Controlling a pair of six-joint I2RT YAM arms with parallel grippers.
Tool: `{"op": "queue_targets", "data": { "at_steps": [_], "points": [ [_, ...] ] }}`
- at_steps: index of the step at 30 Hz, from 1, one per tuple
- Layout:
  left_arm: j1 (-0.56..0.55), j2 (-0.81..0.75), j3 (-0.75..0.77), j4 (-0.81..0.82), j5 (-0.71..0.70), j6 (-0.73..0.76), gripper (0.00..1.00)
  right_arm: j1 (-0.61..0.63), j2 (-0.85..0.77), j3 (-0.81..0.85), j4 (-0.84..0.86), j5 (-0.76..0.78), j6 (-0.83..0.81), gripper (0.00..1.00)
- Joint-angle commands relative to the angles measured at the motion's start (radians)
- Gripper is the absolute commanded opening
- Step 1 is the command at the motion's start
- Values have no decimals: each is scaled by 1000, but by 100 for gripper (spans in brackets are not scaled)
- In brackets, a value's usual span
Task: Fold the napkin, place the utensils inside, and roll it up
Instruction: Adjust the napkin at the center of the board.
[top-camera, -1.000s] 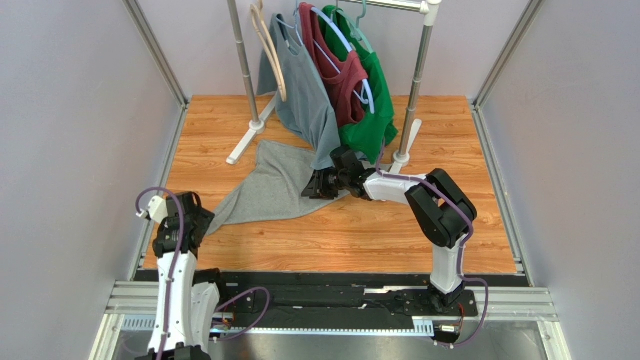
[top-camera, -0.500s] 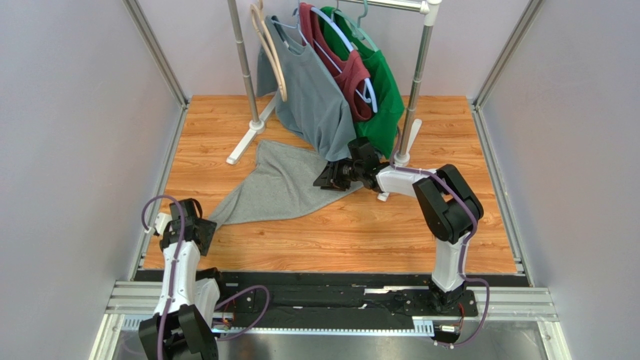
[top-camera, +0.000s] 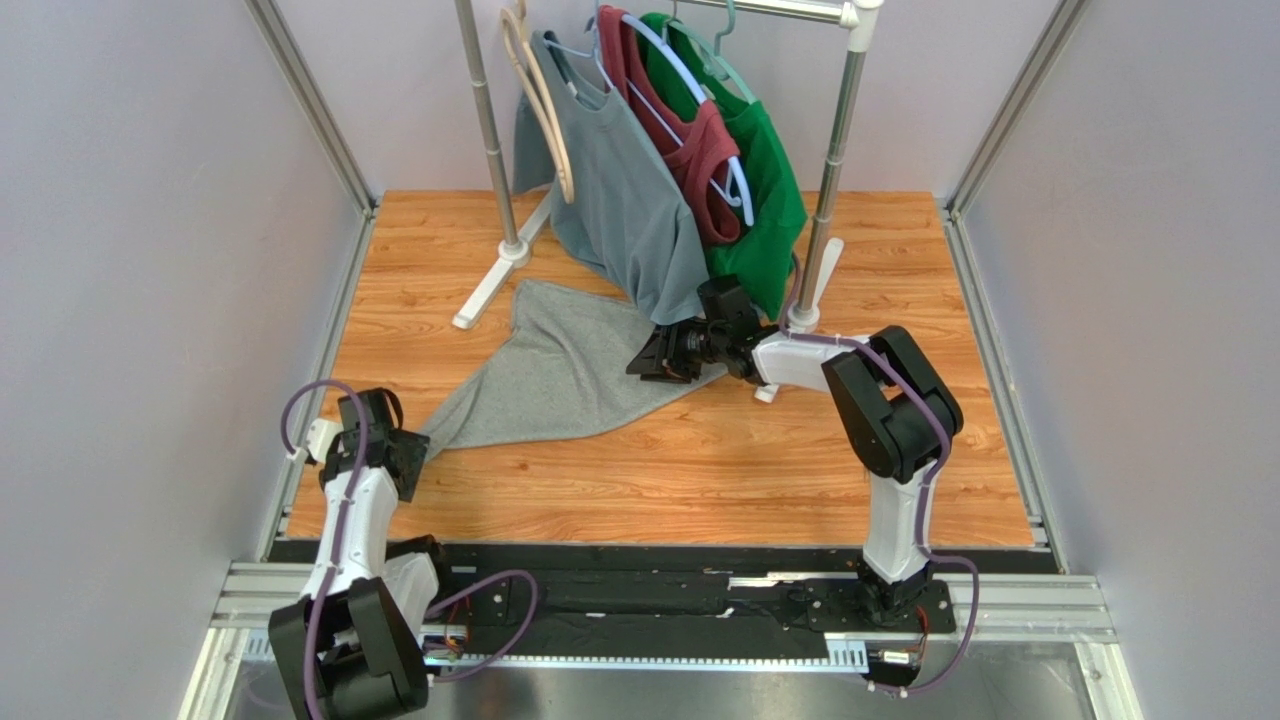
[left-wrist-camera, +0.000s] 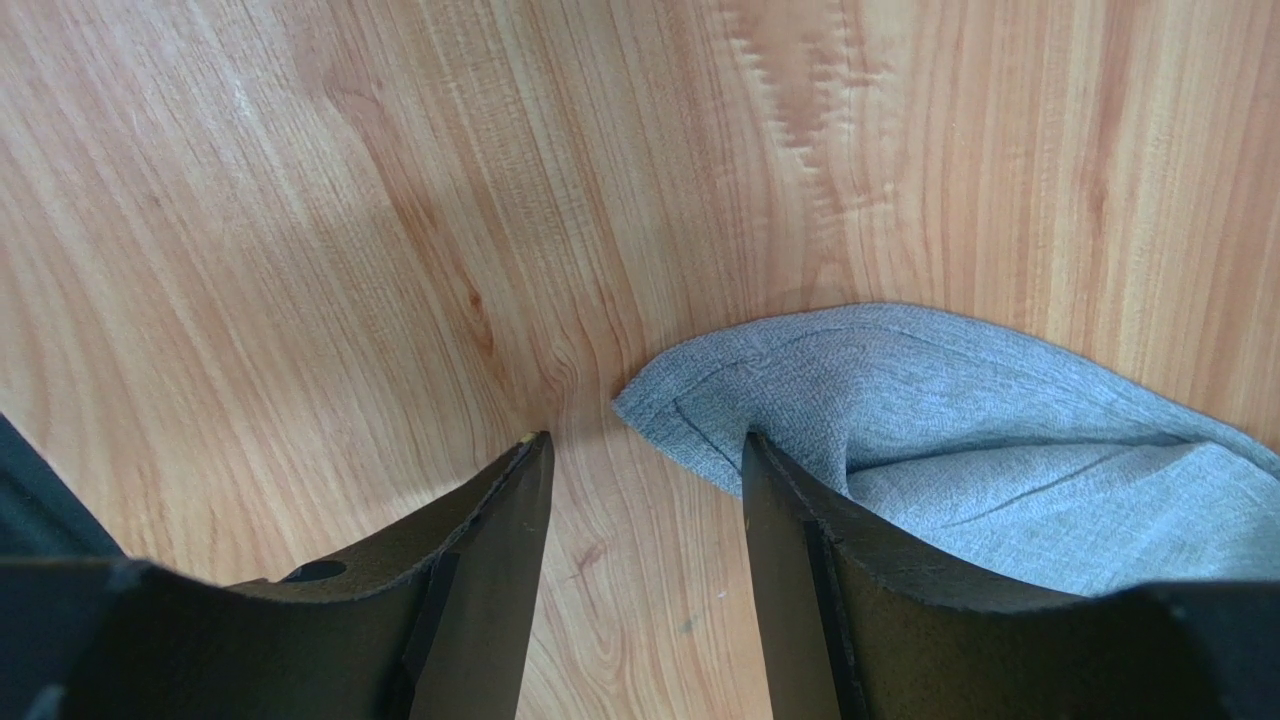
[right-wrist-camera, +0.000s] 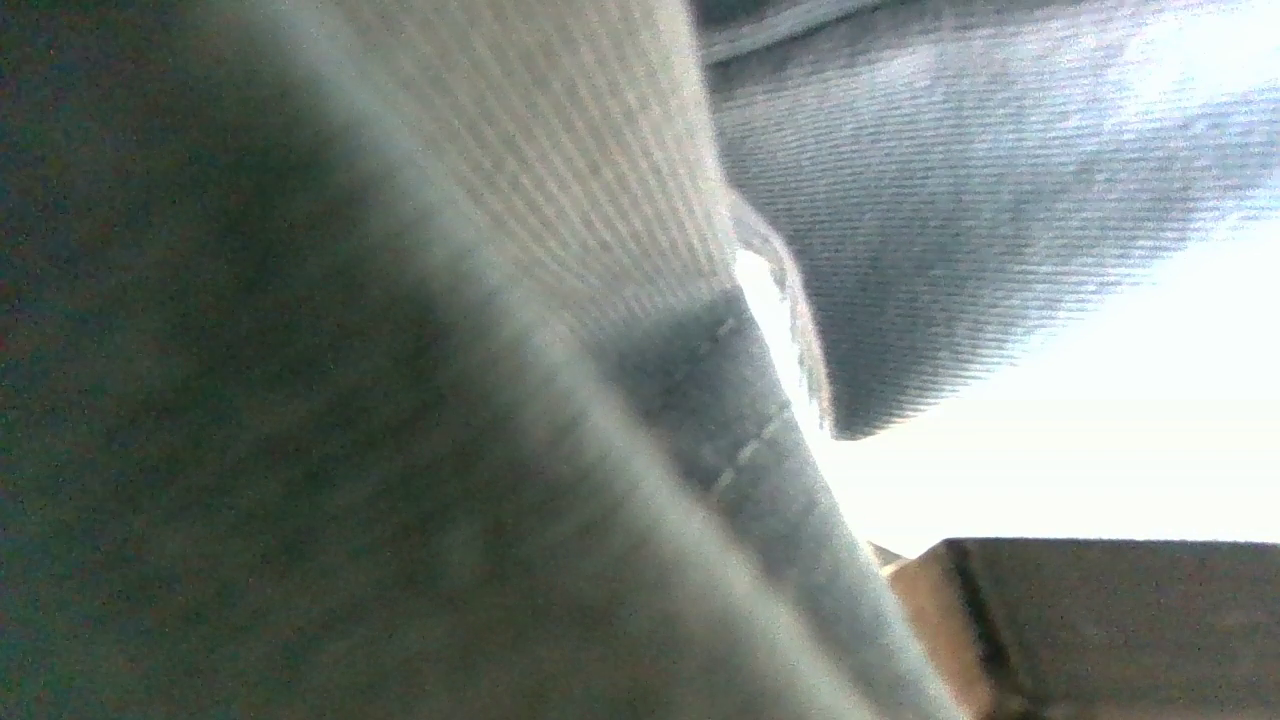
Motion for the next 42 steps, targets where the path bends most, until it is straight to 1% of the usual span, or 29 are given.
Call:
{"op": "queue_targets", "data": {
  "at_steps": [1,5,7,9,11,18,20,21,25,27,29,30,33,37,38,42],
  "points": [
    [8,51,49,-13,-29,16,58,-8,16,-2,45,-14,3,40],
    [10,89,72,-26,-29,45,54,-14,36,0,59,-23,14,40],
    [10,120,91,-31,-28,61,50,-19,36,-12,65,-20,15,40],
    [8,153,105,-42,-35,79,49,-22,30,-22,71,-16,18,40],
    [10,174,120,-54,-55,101,45,-28,19,-34,77,-13,21,40],
    [8,259,164,-69,-54,154,39,-28,6,-49,92,-11,32,40],
    [8,281,178,-77,-54,159,35,-28,2,-52,96,-11,32,40],
    [8,284,181,-79,-54,161,31,-28,1,-54,96,-11,32,40],
    [8,286,181,-76,-49,173,24,-30,1,-60,100,-9,32,40],
    [8,287,183,-75,-45,181,17,-33,5,-63,106,-11,32,40],
    [8,290,184,-72,-38,194,13,-34,7,-66,112,-14,37,39],
    [8,290,184,-74,-37,197,7,-33,9,-69,115,-16,37,40],
    [8,290,181,-53,-46,226,0,-34,7,-71,117,-17,37,39],
    [8,269,195,-59,-17,240,0,-37,9,-68,108,-5,27,39],
    [10,243,200,-63,-15,240,0,-39,13,-66,109,-3,26,39],
    [10,181,270,-109,-29,256,0,-50,36,-63,106,0,26,40]
  ]
}}
